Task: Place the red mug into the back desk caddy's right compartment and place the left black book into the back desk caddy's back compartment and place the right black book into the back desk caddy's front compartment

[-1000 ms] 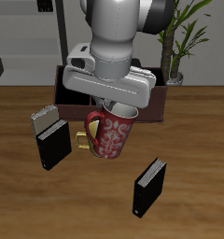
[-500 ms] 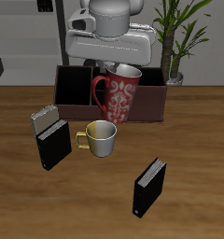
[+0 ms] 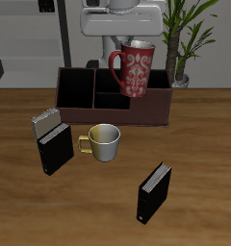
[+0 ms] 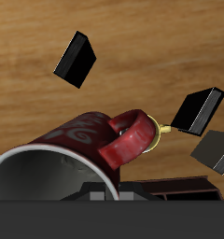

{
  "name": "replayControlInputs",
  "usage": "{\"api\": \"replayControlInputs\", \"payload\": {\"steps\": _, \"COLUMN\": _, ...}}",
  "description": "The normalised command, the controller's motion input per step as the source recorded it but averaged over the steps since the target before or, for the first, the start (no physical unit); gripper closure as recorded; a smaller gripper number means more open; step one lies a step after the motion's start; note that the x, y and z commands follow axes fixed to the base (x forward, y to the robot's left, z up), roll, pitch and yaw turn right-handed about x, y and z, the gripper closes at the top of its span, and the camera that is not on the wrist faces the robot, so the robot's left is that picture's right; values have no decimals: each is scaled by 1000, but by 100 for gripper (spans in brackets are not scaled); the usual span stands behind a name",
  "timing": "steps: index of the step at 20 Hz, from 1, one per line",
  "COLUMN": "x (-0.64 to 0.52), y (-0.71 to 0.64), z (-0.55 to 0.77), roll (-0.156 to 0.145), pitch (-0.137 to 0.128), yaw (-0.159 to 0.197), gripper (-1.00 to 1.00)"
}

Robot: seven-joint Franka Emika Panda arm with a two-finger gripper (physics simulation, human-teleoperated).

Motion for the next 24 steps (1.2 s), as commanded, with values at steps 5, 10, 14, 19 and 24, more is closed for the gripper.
{"api": "replayControlInputs", "payload": {"steps": 5, "x": -403, "y": 108, "z": 94, "roll": 4, "pitch": -16, "yaw": -14, "gripper": 100}}
{"api": "replayControlInputs", "payload": {"steps": 10, "x": -672, "y": 180, "z": 69, "roll": 10, "pitch": -11, "yaw": 32, "gripper": 100}}
{"api": "replayControlInputs", "payload": {"steps": 14, "x": -492, "y": 41, "z": 61, "roll": -9, "pitch": -24, "yaw": 28, "gripper": 100}}
{"api": "replayControlInputs", "payload": {"steps": 19, "x": -436, "y": 71, "z": -79, "roll": 37, "pitch": -2, "yaw": 30, "gripper": 100}}
{"api": "replayControlInputs", "payload": {"steps": 24, "x": -319, "y": -40, "z": -78, "roll": -6, "pitch": 10, "yaw": -7, "gripper": 100}}
